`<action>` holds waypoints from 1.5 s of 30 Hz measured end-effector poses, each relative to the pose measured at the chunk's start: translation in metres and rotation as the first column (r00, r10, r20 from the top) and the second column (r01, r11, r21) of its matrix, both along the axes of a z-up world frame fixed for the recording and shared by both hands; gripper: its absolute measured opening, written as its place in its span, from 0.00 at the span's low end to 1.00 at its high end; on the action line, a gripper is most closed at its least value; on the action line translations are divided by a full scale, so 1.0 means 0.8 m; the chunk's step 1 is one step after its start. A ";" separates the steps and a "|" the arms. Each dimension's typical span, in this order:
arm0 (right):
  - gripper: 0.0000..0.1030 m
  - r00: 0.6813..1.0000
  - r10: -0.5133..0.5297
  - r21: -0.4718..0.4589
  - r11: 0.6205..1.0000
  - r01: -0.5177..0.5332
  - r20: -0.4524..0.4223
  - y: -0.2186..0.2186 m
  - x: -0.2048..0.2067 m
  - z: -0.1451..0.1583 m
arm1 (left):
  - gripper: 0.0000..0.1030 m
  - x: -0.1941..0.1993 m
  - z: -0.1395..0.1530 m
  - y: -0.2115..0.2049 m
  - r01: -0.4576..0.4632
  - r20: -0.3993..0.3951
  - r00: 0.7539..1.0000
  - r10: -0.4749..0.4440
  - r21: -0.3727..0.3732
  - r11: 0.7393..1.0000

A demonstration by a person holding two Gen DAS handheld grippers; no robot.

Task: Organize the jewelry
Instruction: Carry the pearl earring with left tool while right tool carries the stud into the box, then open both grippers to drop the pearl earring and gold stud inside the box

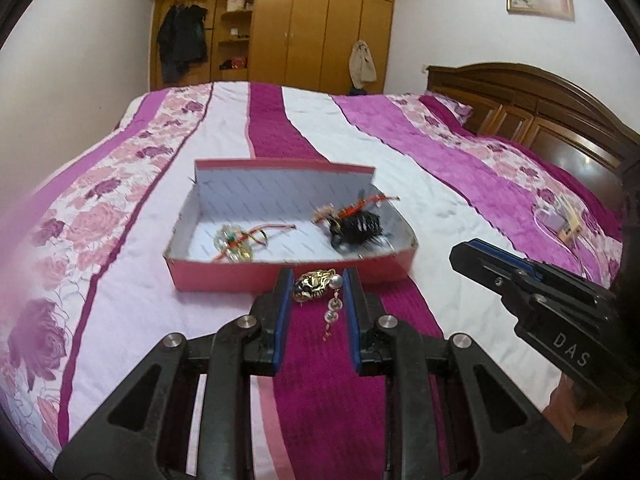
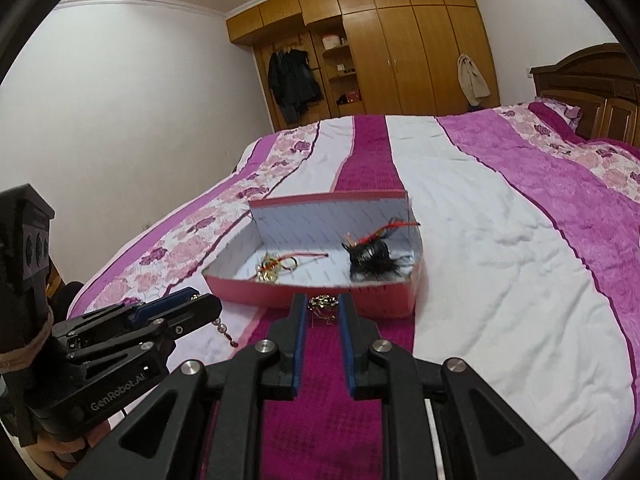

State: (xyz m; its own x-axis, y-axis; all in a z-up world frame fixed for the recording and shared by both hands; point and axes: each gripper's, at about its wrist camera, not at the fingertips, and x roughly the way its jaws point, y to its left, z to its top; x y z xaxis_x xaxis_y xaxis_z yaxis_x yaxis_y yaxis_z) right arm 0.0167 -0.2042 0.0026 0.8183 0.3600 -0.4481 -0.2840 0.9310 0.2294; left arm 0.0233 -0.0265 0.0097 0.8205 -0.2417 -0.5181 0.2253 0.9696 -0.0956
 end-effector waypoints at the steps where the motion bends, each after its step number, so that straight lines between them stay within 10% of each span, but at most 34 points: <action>1: 0.17 1.000 -0.002 0.000 1.000 0.002 0.009 0.002 0.002 0.002 | 0.16 0.004 0.002 0.002 -0.009 0.013 1.000 0.009 0.001 1.000; 22: 0.17 0.986 -0.062 0.012 0.998 0.061 0.155 0.035 0.073 0.019 | 0.16 0.070 0.021 0.013 -0.132 0.205 0.970 0.132 -0.011 0.991; 45: 0.17 0.976 -0.149 -0.070 0.984 0.162 0.161 0.050 0.161 -0.013 | 0.16 0.145 -0.012 0.022 -0.248 0.219 0.945 0.242 -0.003 0.969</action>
State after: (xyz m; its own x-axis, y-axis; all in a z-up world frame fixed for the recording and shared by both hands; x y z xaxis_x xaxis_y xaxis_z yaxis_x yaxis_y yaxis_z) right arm 0.1453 -0.1639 -0.0081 0.9231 0.1905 -0.3342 -0.1607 0.9803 0.1148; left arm 0.1394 -0.0086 0.0000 0.9456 -0.0088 -0.3252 -0.0069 0.9989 -0.0471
